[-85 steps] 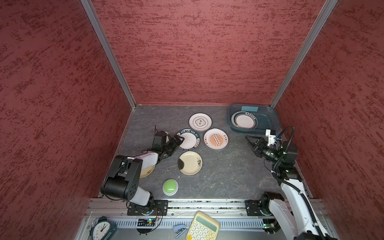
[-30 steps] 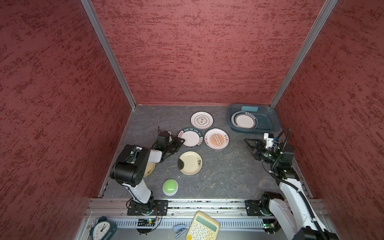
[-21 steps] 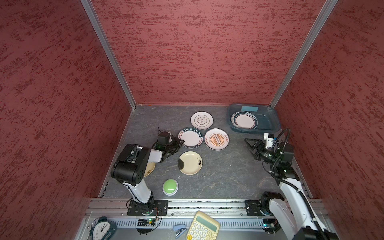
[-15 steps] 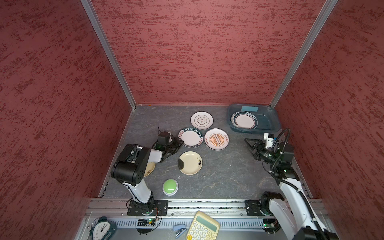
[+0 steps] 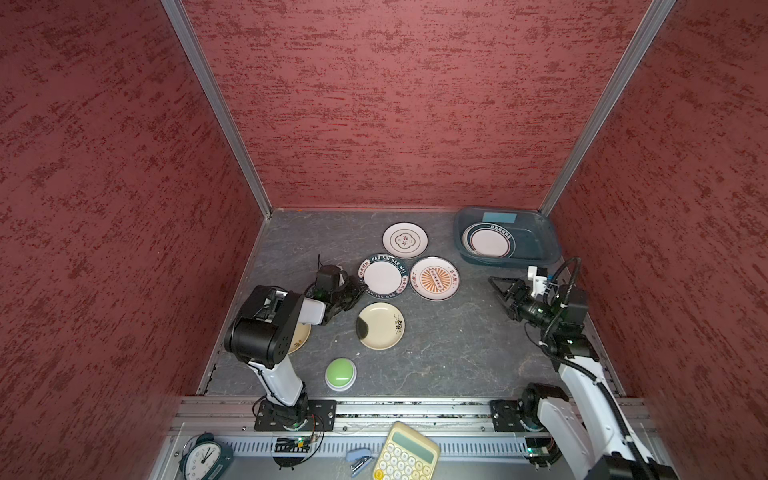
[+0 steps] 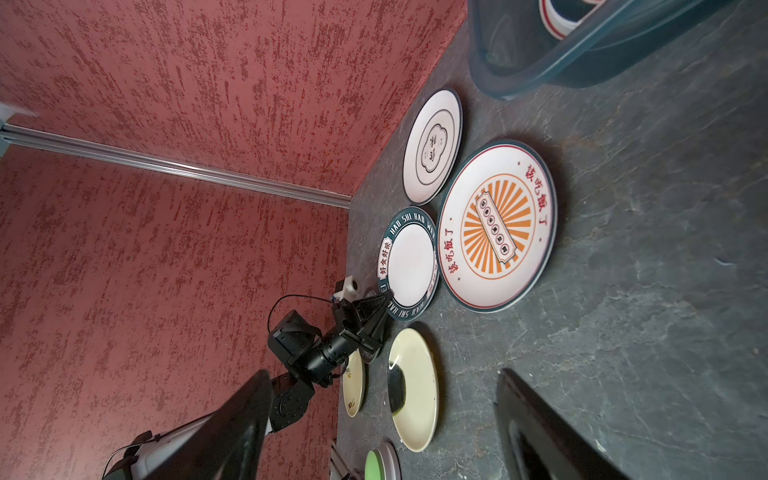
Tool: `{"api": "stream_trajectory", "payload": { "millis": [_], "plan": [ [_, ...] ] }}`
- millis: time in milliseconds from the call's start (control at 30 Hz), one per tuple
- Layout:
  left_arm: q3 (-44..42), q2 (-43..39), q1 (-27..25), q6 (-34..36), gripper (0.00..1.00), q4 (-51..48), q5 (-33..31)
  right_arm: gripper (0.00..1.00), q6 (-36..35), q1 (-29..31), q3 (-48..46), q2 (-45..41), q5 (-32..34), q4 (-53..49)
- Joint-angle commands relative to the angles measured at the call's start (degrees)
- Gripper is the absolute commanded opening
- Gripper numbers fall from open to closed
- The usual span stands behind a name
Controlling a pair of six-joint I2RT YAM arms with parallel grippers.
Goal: Place the plates into the plastic bin on the countertop
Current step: 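Close the left gripper on the large green plate's rim and tilt it up, then grasp the raised plate rim with the right gripper while the left gripper holds it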
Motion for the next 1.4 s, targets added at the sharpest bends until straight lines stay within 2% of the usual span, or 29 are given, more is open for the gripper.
{"api": "stream_trajectory", "payload": {
  "millis": [0, 400, 633, 867, 1033, 1267, 1367],
  "plan": [
    [0.03, -4.17, 0.35, 0.73, 0.0, 0.81, 1.08, 0.85, 0.08, 0.27, -1.01, -0.57, -0.3, 1.83],
    [2.52, -17.04, 0.35, 3.6, 0.0, -13.5, -2.7, 0.83, 0.89, 0.48, -5.75, -2.63, -0.5, 6.34],
    [7.85, -22.1, -3.18, 4.43, 0.0, -20.69, -7.23, 0.79, -2.66, 0.97, -4.33, -0.82, -2.01, 5.14],
    [13.49, -21.56, -8.94, 4.96, 0.0, -23.15, -8.73, 0.77, -1.78, 1.8, -3.79, 1.24, -2.06, 10.14],
    [18.05, -19.15, -14.5, 7.44, 0.0, -27.31, -11.41, 0.72, -1.57, 2.07, -3.23, 3.79, -2.78, 12.55],
    [20.16, -14.85, -18.55, 5.71, 0.0, -23.87, -8.04, 0.6, -0.23, 4.08, -3.07, 6.9, -1.32, 14.53],
    [21.45, -12.84, -19.66, 5.54, 0.0, -23.7, -7.47, 0.58, 0.24, 5.3, -3.56, 7.79, -0.17, 15.68]
  ]
}}
